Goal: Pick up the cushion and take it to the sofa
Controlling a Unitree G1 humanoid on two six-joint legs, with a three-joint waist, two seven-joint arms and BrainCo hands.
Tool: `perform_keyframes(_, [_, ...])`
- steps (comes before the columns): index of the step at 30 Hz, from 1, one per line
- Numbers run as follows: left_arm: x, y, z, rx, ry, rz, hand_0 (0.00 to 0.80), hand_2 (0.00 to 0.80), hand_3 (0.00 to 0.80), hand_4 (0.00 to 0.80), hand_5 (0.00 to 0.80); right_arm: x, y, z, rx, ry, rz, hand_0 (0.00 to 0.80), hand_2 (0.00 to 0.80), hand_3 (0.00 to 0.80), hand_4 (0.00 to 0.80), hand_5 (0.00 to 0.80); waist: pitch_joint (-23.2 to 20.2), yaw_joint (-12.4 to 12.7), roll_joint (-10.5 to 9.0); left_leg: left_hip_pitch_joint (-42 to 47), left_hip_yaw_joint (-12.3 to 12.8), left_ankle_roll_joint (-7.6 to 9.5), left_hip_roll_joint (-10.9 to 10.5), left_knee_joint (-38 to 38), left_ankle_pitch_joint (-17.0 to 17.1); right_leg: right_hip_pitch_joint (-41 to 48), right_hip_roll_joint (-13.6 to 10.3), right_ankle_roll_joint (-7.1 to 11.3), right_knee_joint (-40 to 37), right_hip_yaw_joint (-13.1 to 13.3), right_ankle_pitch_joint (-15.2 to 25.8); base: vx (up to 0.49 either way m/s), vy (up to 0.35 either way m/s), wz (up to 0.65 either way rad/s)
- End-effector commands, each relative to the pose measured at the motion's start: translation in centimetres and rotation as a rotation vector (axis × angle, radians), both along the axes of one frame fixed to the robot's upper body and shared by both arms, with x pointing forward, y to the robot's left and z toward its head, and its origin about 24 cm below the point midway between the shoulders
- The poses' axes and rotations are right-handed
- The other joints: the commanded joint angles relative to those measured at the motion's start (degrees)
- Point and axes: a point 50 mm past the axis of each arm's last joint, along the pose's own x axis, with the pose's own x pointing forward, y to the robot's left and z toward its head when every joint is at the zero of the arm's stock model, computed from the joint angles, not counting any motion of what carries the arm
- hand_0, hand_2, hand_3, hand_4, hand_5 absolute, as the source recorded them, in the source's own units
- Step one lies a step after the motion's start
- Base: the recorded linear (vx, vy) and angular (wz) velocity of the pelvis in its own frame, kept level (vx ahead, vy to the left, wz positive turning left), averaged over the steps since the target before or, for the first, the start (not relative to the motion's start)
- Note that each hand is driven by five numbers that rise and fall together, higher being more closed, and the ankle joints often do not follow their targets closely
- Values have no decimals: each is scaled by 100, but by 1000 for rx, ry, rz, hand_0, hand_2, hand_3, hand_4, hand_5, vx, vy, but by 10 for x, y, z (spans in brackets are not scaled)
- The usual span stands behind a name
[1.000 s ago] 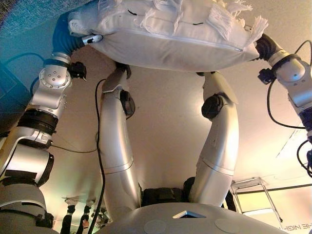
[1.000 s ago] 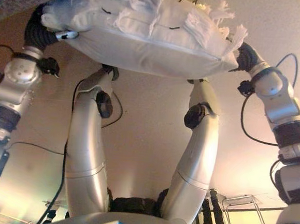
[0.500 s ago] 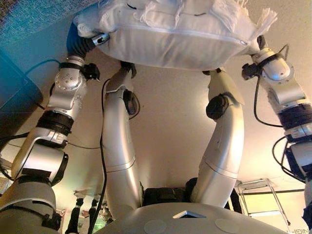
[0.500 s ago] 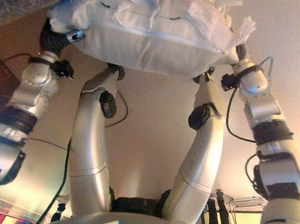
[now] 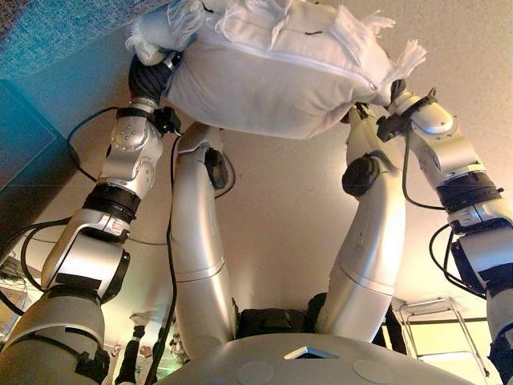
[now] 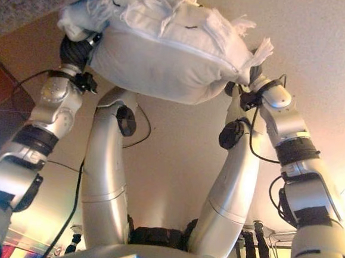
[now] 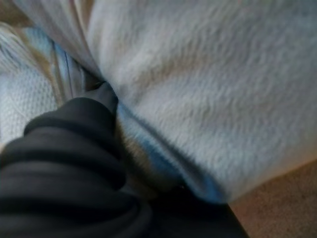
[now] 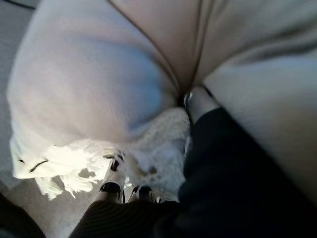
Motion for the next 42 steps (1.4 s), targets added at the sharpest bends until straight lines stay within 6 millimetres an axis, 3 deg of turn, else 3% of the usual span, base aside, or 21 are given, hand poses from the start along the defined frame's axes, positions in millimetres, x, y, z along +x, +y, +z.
perform_keyframes(1, [-7, -67, 5, -78, -58, -268, 800, 800, 800, 800, 800, -8, 59, 21, 75, -142, 233, 800, 800, 800, 800, 800, -46, -196, 559, -257, -379, -386, 181, -982, 1087, 82, -169, 618, 139, 226, 81, -12, -49, 2])
perform_keyframes(8, [-9, -69, -3, -159, -44, -261, 800, 800, 800, 800, 800, -12, 45, 15, 191, -214, 163, 800, 800, 800, 800, 800, -46, -201, 519, 59, -423, -370, 220, -909, 1126, 495, -121, 574, 19, 81, 160, -29, -42, 0])
perform_keyframes(13, [-20, -72, -26, -237, -41, -255, 800, 800, 800, 800, 800, -25, 47, -14, 208, -222, 137, 800, 800, 800, 800, 800, -46, -210, 414, 1716, -251, -427, 247, -1652, 1285, 2113, -33, 585, -703, -175, 206, -2, -71, -6])
perform_keyframes(19, [-39, -64, -54, -312, 10, -230, 800, 800, 800, 800, 800, -54, 40, -52, 214, -206, 96, 800, 800, 800, 800, 800, -46, -198, 231, 3884, -82, -311, 16, -2590, 1326, 4311, 28, 652, -1747, -584, 255, 40, -110, 13])
perform_keyframes(20, [-45, -59, -60, -332, 22, -225, 800, 800, 800, 800, 800, -62, 38, -56, 212, -212, 97, 800, 800, 800, 800, 800, -46, -199, 192, 4370, 8, -276, -17, -2744, 1301, 4817, 23, 675, -1930, -683, 249, 94, -24, 6])
perform_keyframes(21, [-54, -37, -62, -312, -32, -206, 800, 800, 800, 800, 800, -73, 26, -65, 208, -213, 90, 800, 800, 800, 800, 800, -46, -173, 228, 4790, 75, -265, -37, -2930, 1302, 5217, 26, 667, -2052, -758, 218, 135, 6, 5])
perform_keyframes(22, [-66, -24, -87, -354, 32, -215, 800, 800, 800, 800, 800, -86, 15, -75, 202, -212, 83, 800, 800, 800, 800, 800, -46, -143, 238, 5215, 111, -226, -84, -2995, 1267, 5626, -1, 687, -2143, -813, 211, 135, 9, 4])
perform_keyframes(23, [-78, -20, -101, -364, 29, -217, 800, 800, 800, 800, 800, -95, 11, -80, 204, -217, 78, 800, 800, 800, 800, 800, -46, -120, 236, 5568, 150, -193, -97, -3057, 1232, 5978, -22, 716, -2223, -863, 208, 167, -44, 7])
perform_keyframes(26, [-105, -22, -110, -363, -22, -228, 800, 800, 800, 800, 800, -110, 20, -81, 264, -250, 73, 800, 800, 800, 800, 800, -251, -5, 174, 6477, 172, -97, -177, -3383, 1121, 6971, 8, 742, -2550, -1035, 164, 149, -88, 17])
perform_keyframes(30, [-126, -30, -103, -356, -145, -243, 800, 800, 800, 800, 800, -123, 32, -70, 317, -319, 77, 800, 800, 800, 800, 800, -776, 116, 110, 7227, 117, -28, -249, -3736, 969, 7821, -1, 707, -2950, -1207, 148, 187, -55, 24])
perform_keyframes(33, [-132, -37, -83, -362, -186, -255, 800, 800, 800, 800, 800, -135, 35, -54, 391, -376, 90, 800, 800, 800, 800, 800, -1277, 162, 73, 7886, 108, 20, -291, -4060, 883, 8523, 29, 731, -3247, -1272, 159, 265, -10, 24])
perform_keyframes(37, [-138, -39, -54, -365, -277, -272, 800, 800, 800, 800, 800, -149, 38, -32, 442, -479, 106, 800, 800, 800, 800, 800, -1930, 116, 63, 8600, 155, 139, -321, -4339, 783, 9087, 27, 707, -3322, -1129, 189, 231, 34, 24])
perform_keyframes(42, [-139, -38, -35, -361, -349, -281, 800, 800, 800, 800, 800, -156, 40, -17, 497, -550, 118, 800, 800, 800, 800, 800, -2268, 25, 39, 9023, 80, 212, -351, -4634, 758, 9380, 219, 684, -3454, -802, 179, 104, -34, 13])
